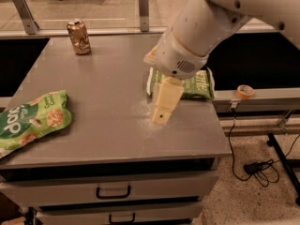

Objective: Move green rice chip bag near green jalapeno chip bag

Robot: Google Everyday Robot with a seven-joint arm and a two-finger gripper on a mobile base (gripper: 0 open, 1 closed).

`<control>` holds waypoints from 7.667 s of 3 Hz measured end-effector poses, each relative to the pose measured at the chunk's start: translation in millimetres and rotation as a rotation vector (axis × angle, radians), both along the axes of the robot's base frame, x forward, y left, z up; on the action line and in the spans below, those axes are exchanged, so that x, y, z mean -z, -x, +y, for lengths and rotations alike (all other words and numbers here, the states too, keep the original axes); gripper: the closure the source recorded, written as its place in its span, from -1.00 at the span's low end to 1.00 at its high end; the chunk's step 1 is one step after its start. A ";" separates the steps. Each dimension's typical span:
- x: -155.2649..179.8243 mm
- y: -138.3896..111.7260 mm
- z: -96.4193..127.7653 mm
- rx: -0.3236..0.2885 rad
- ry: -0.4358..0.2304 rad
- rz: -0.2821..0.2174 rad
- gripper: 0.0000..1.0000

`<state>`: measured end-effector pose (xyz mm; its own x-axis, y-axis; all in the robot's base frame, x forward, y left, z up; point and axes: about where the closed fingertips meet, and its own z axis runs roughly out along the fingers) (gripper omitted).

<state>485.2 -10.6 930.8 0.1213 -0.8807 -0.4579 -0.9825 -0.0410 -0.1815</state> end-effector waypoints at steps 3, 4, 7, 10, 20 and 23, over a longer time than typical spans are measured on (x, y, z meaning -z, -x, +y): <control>55.9 -28.3 174.8 -0.072 -0.237 0.103 -1.00; 68.9 -44.9 239.0 -0.120 -0.306 0.100 -1.00; 97.5 -64.8 320.8 -0.181 -0.320 0.132 -0.19; 47.4 -68.8 285.0 -0.159 -0.315 0.024 1.00; 22.2 -292.5 -56.5 0.153 -0.072 -0.360 -0.22; 5.9 -291.3 -43.7 0.083 -0.092 -0.399 -1.00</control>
Offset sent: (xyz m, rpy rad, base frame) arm 0.0298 0.1873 -0.0609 0.2528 0.1266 0.0746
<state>776.5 -54.2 924.9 0.2352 -0.8528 -0.4663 -0.8335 0.0698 -0.5480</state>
